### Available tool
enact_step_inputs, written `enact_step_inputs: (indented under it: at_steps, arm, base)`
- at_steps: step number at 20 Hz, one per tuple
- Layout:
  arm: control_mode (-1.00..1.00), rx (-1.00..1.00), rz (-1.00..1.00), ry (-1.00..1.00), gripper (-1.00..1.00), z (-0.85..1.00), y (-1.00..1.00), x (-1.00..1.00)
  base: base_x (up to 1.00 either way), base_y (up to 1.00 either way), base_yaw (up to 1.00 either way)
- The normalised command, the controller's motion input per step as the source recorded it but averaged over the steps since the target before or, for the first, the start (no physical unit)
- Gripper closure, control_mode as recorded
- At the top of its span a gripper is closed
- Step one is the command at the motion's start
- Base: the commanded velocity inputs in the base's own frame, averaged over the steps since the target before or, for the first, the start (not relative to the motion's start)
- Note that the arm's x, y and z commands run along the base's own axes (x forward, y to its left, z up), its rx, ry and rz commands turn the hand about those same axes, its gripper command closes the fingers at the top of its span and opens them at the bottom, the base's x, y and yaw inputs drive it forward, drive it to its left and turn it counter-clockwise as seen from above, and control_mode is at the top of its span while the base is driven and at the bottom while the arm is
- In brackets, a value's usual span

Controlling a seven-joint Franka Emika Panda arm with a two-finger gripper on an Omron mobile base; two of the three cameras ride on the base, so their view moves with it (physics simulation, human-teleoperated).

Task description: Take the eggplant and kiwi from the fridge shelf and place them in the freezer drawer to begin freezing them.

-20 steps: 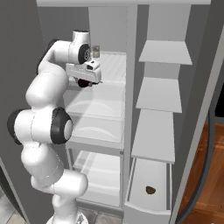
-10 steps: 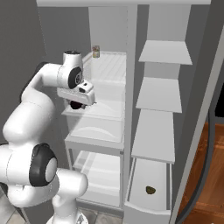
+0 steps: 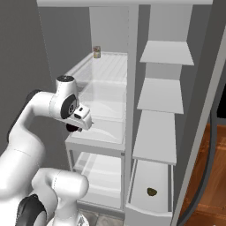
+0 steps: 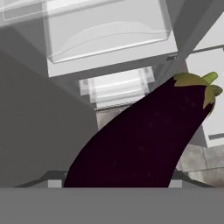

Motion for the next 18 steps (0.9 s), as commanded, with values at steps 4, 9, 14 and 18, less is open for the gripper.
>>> enact_step_inputs:
  at_steps: [4,9,14,18]
  arm:
    - [1.0,0.0,0.0,0.0,1.0,0.0,0.0,-0.01]
    - [1.0,0.0,0.0,0.0,1.0,0.0,0.0,0.0]
    - [1.0,0.0,0.0,0.0,1.0,0.0,0.0,0.0]
    - [1.0,0.0,0.0,0.0,1.0,0.0,0.0,0.0]
  base:
    - [-0.04,0.0,0.0]
    - [-0.48,0.0,0.0]
    - [-0.58,-0.11,-0.05]
    - [-0.68,-0.37,-0.12]
